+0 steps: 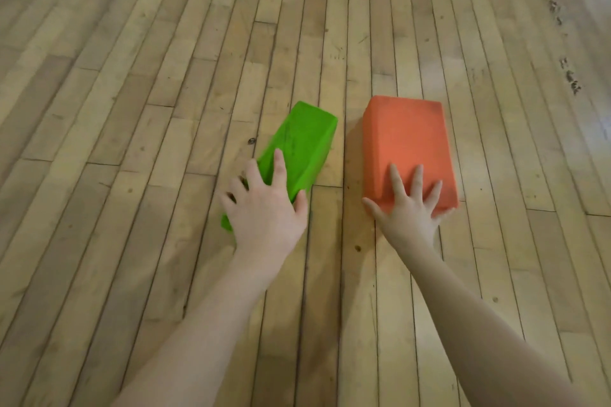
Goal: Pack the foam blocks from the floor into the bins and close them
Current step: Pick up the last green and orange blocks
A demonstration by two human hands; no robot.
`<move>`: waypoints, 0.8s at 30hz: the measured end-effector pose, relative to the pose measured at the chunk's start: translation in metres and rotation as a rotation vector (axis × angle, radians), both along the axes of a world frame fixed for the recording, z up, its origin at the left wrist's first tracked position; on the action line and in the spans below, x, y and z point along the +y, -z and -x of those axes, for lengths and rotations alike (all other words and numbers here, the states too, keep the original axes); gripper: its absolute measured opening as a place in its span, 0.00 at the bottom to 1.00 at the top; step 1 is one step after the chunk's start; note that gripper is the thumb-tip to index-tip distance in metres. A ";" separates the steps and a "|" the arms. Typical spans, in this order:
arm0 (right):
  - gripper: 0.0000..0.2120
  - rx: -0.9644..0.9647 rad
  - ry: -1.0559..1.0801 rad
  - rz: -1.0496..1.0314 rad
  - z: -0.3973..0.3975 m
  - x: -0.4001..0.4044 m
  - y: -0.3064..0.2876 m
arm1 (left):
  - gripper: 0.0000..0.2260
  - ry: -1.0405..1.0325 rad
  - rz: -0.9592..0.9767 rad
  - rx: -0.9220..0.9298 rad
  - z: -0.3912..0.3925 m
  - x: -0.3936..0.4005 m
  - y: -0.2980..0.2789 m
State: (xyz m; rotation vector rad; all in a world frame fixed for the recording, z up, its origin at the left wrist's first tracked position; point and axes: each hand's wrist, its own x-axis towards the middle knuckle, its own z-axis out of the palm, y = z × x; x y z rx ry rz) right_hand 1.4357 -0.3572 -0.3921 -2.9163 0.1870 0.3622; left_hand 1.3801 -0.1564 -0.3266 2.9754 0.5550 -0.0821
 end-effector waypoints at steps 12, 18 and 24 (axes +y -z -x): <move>0.28 -0.226 0.016 -0.278 0.059 0.004 -0.039 | 0.26 0.048 0.053 -0.181 0.029 -0.019 0.010; 0.22 -0.350 -0.047 -0.463 0.075 0.003 -0.051 | 0.28 0.100 0.039 -0.128 0.034 -0.029 0.004; 0.36 -0.322 -0.126 -0.206 0.064 0.006 -0.048 | 0.33 0.145 0.137 -0.054 0.043 -0.017 0.000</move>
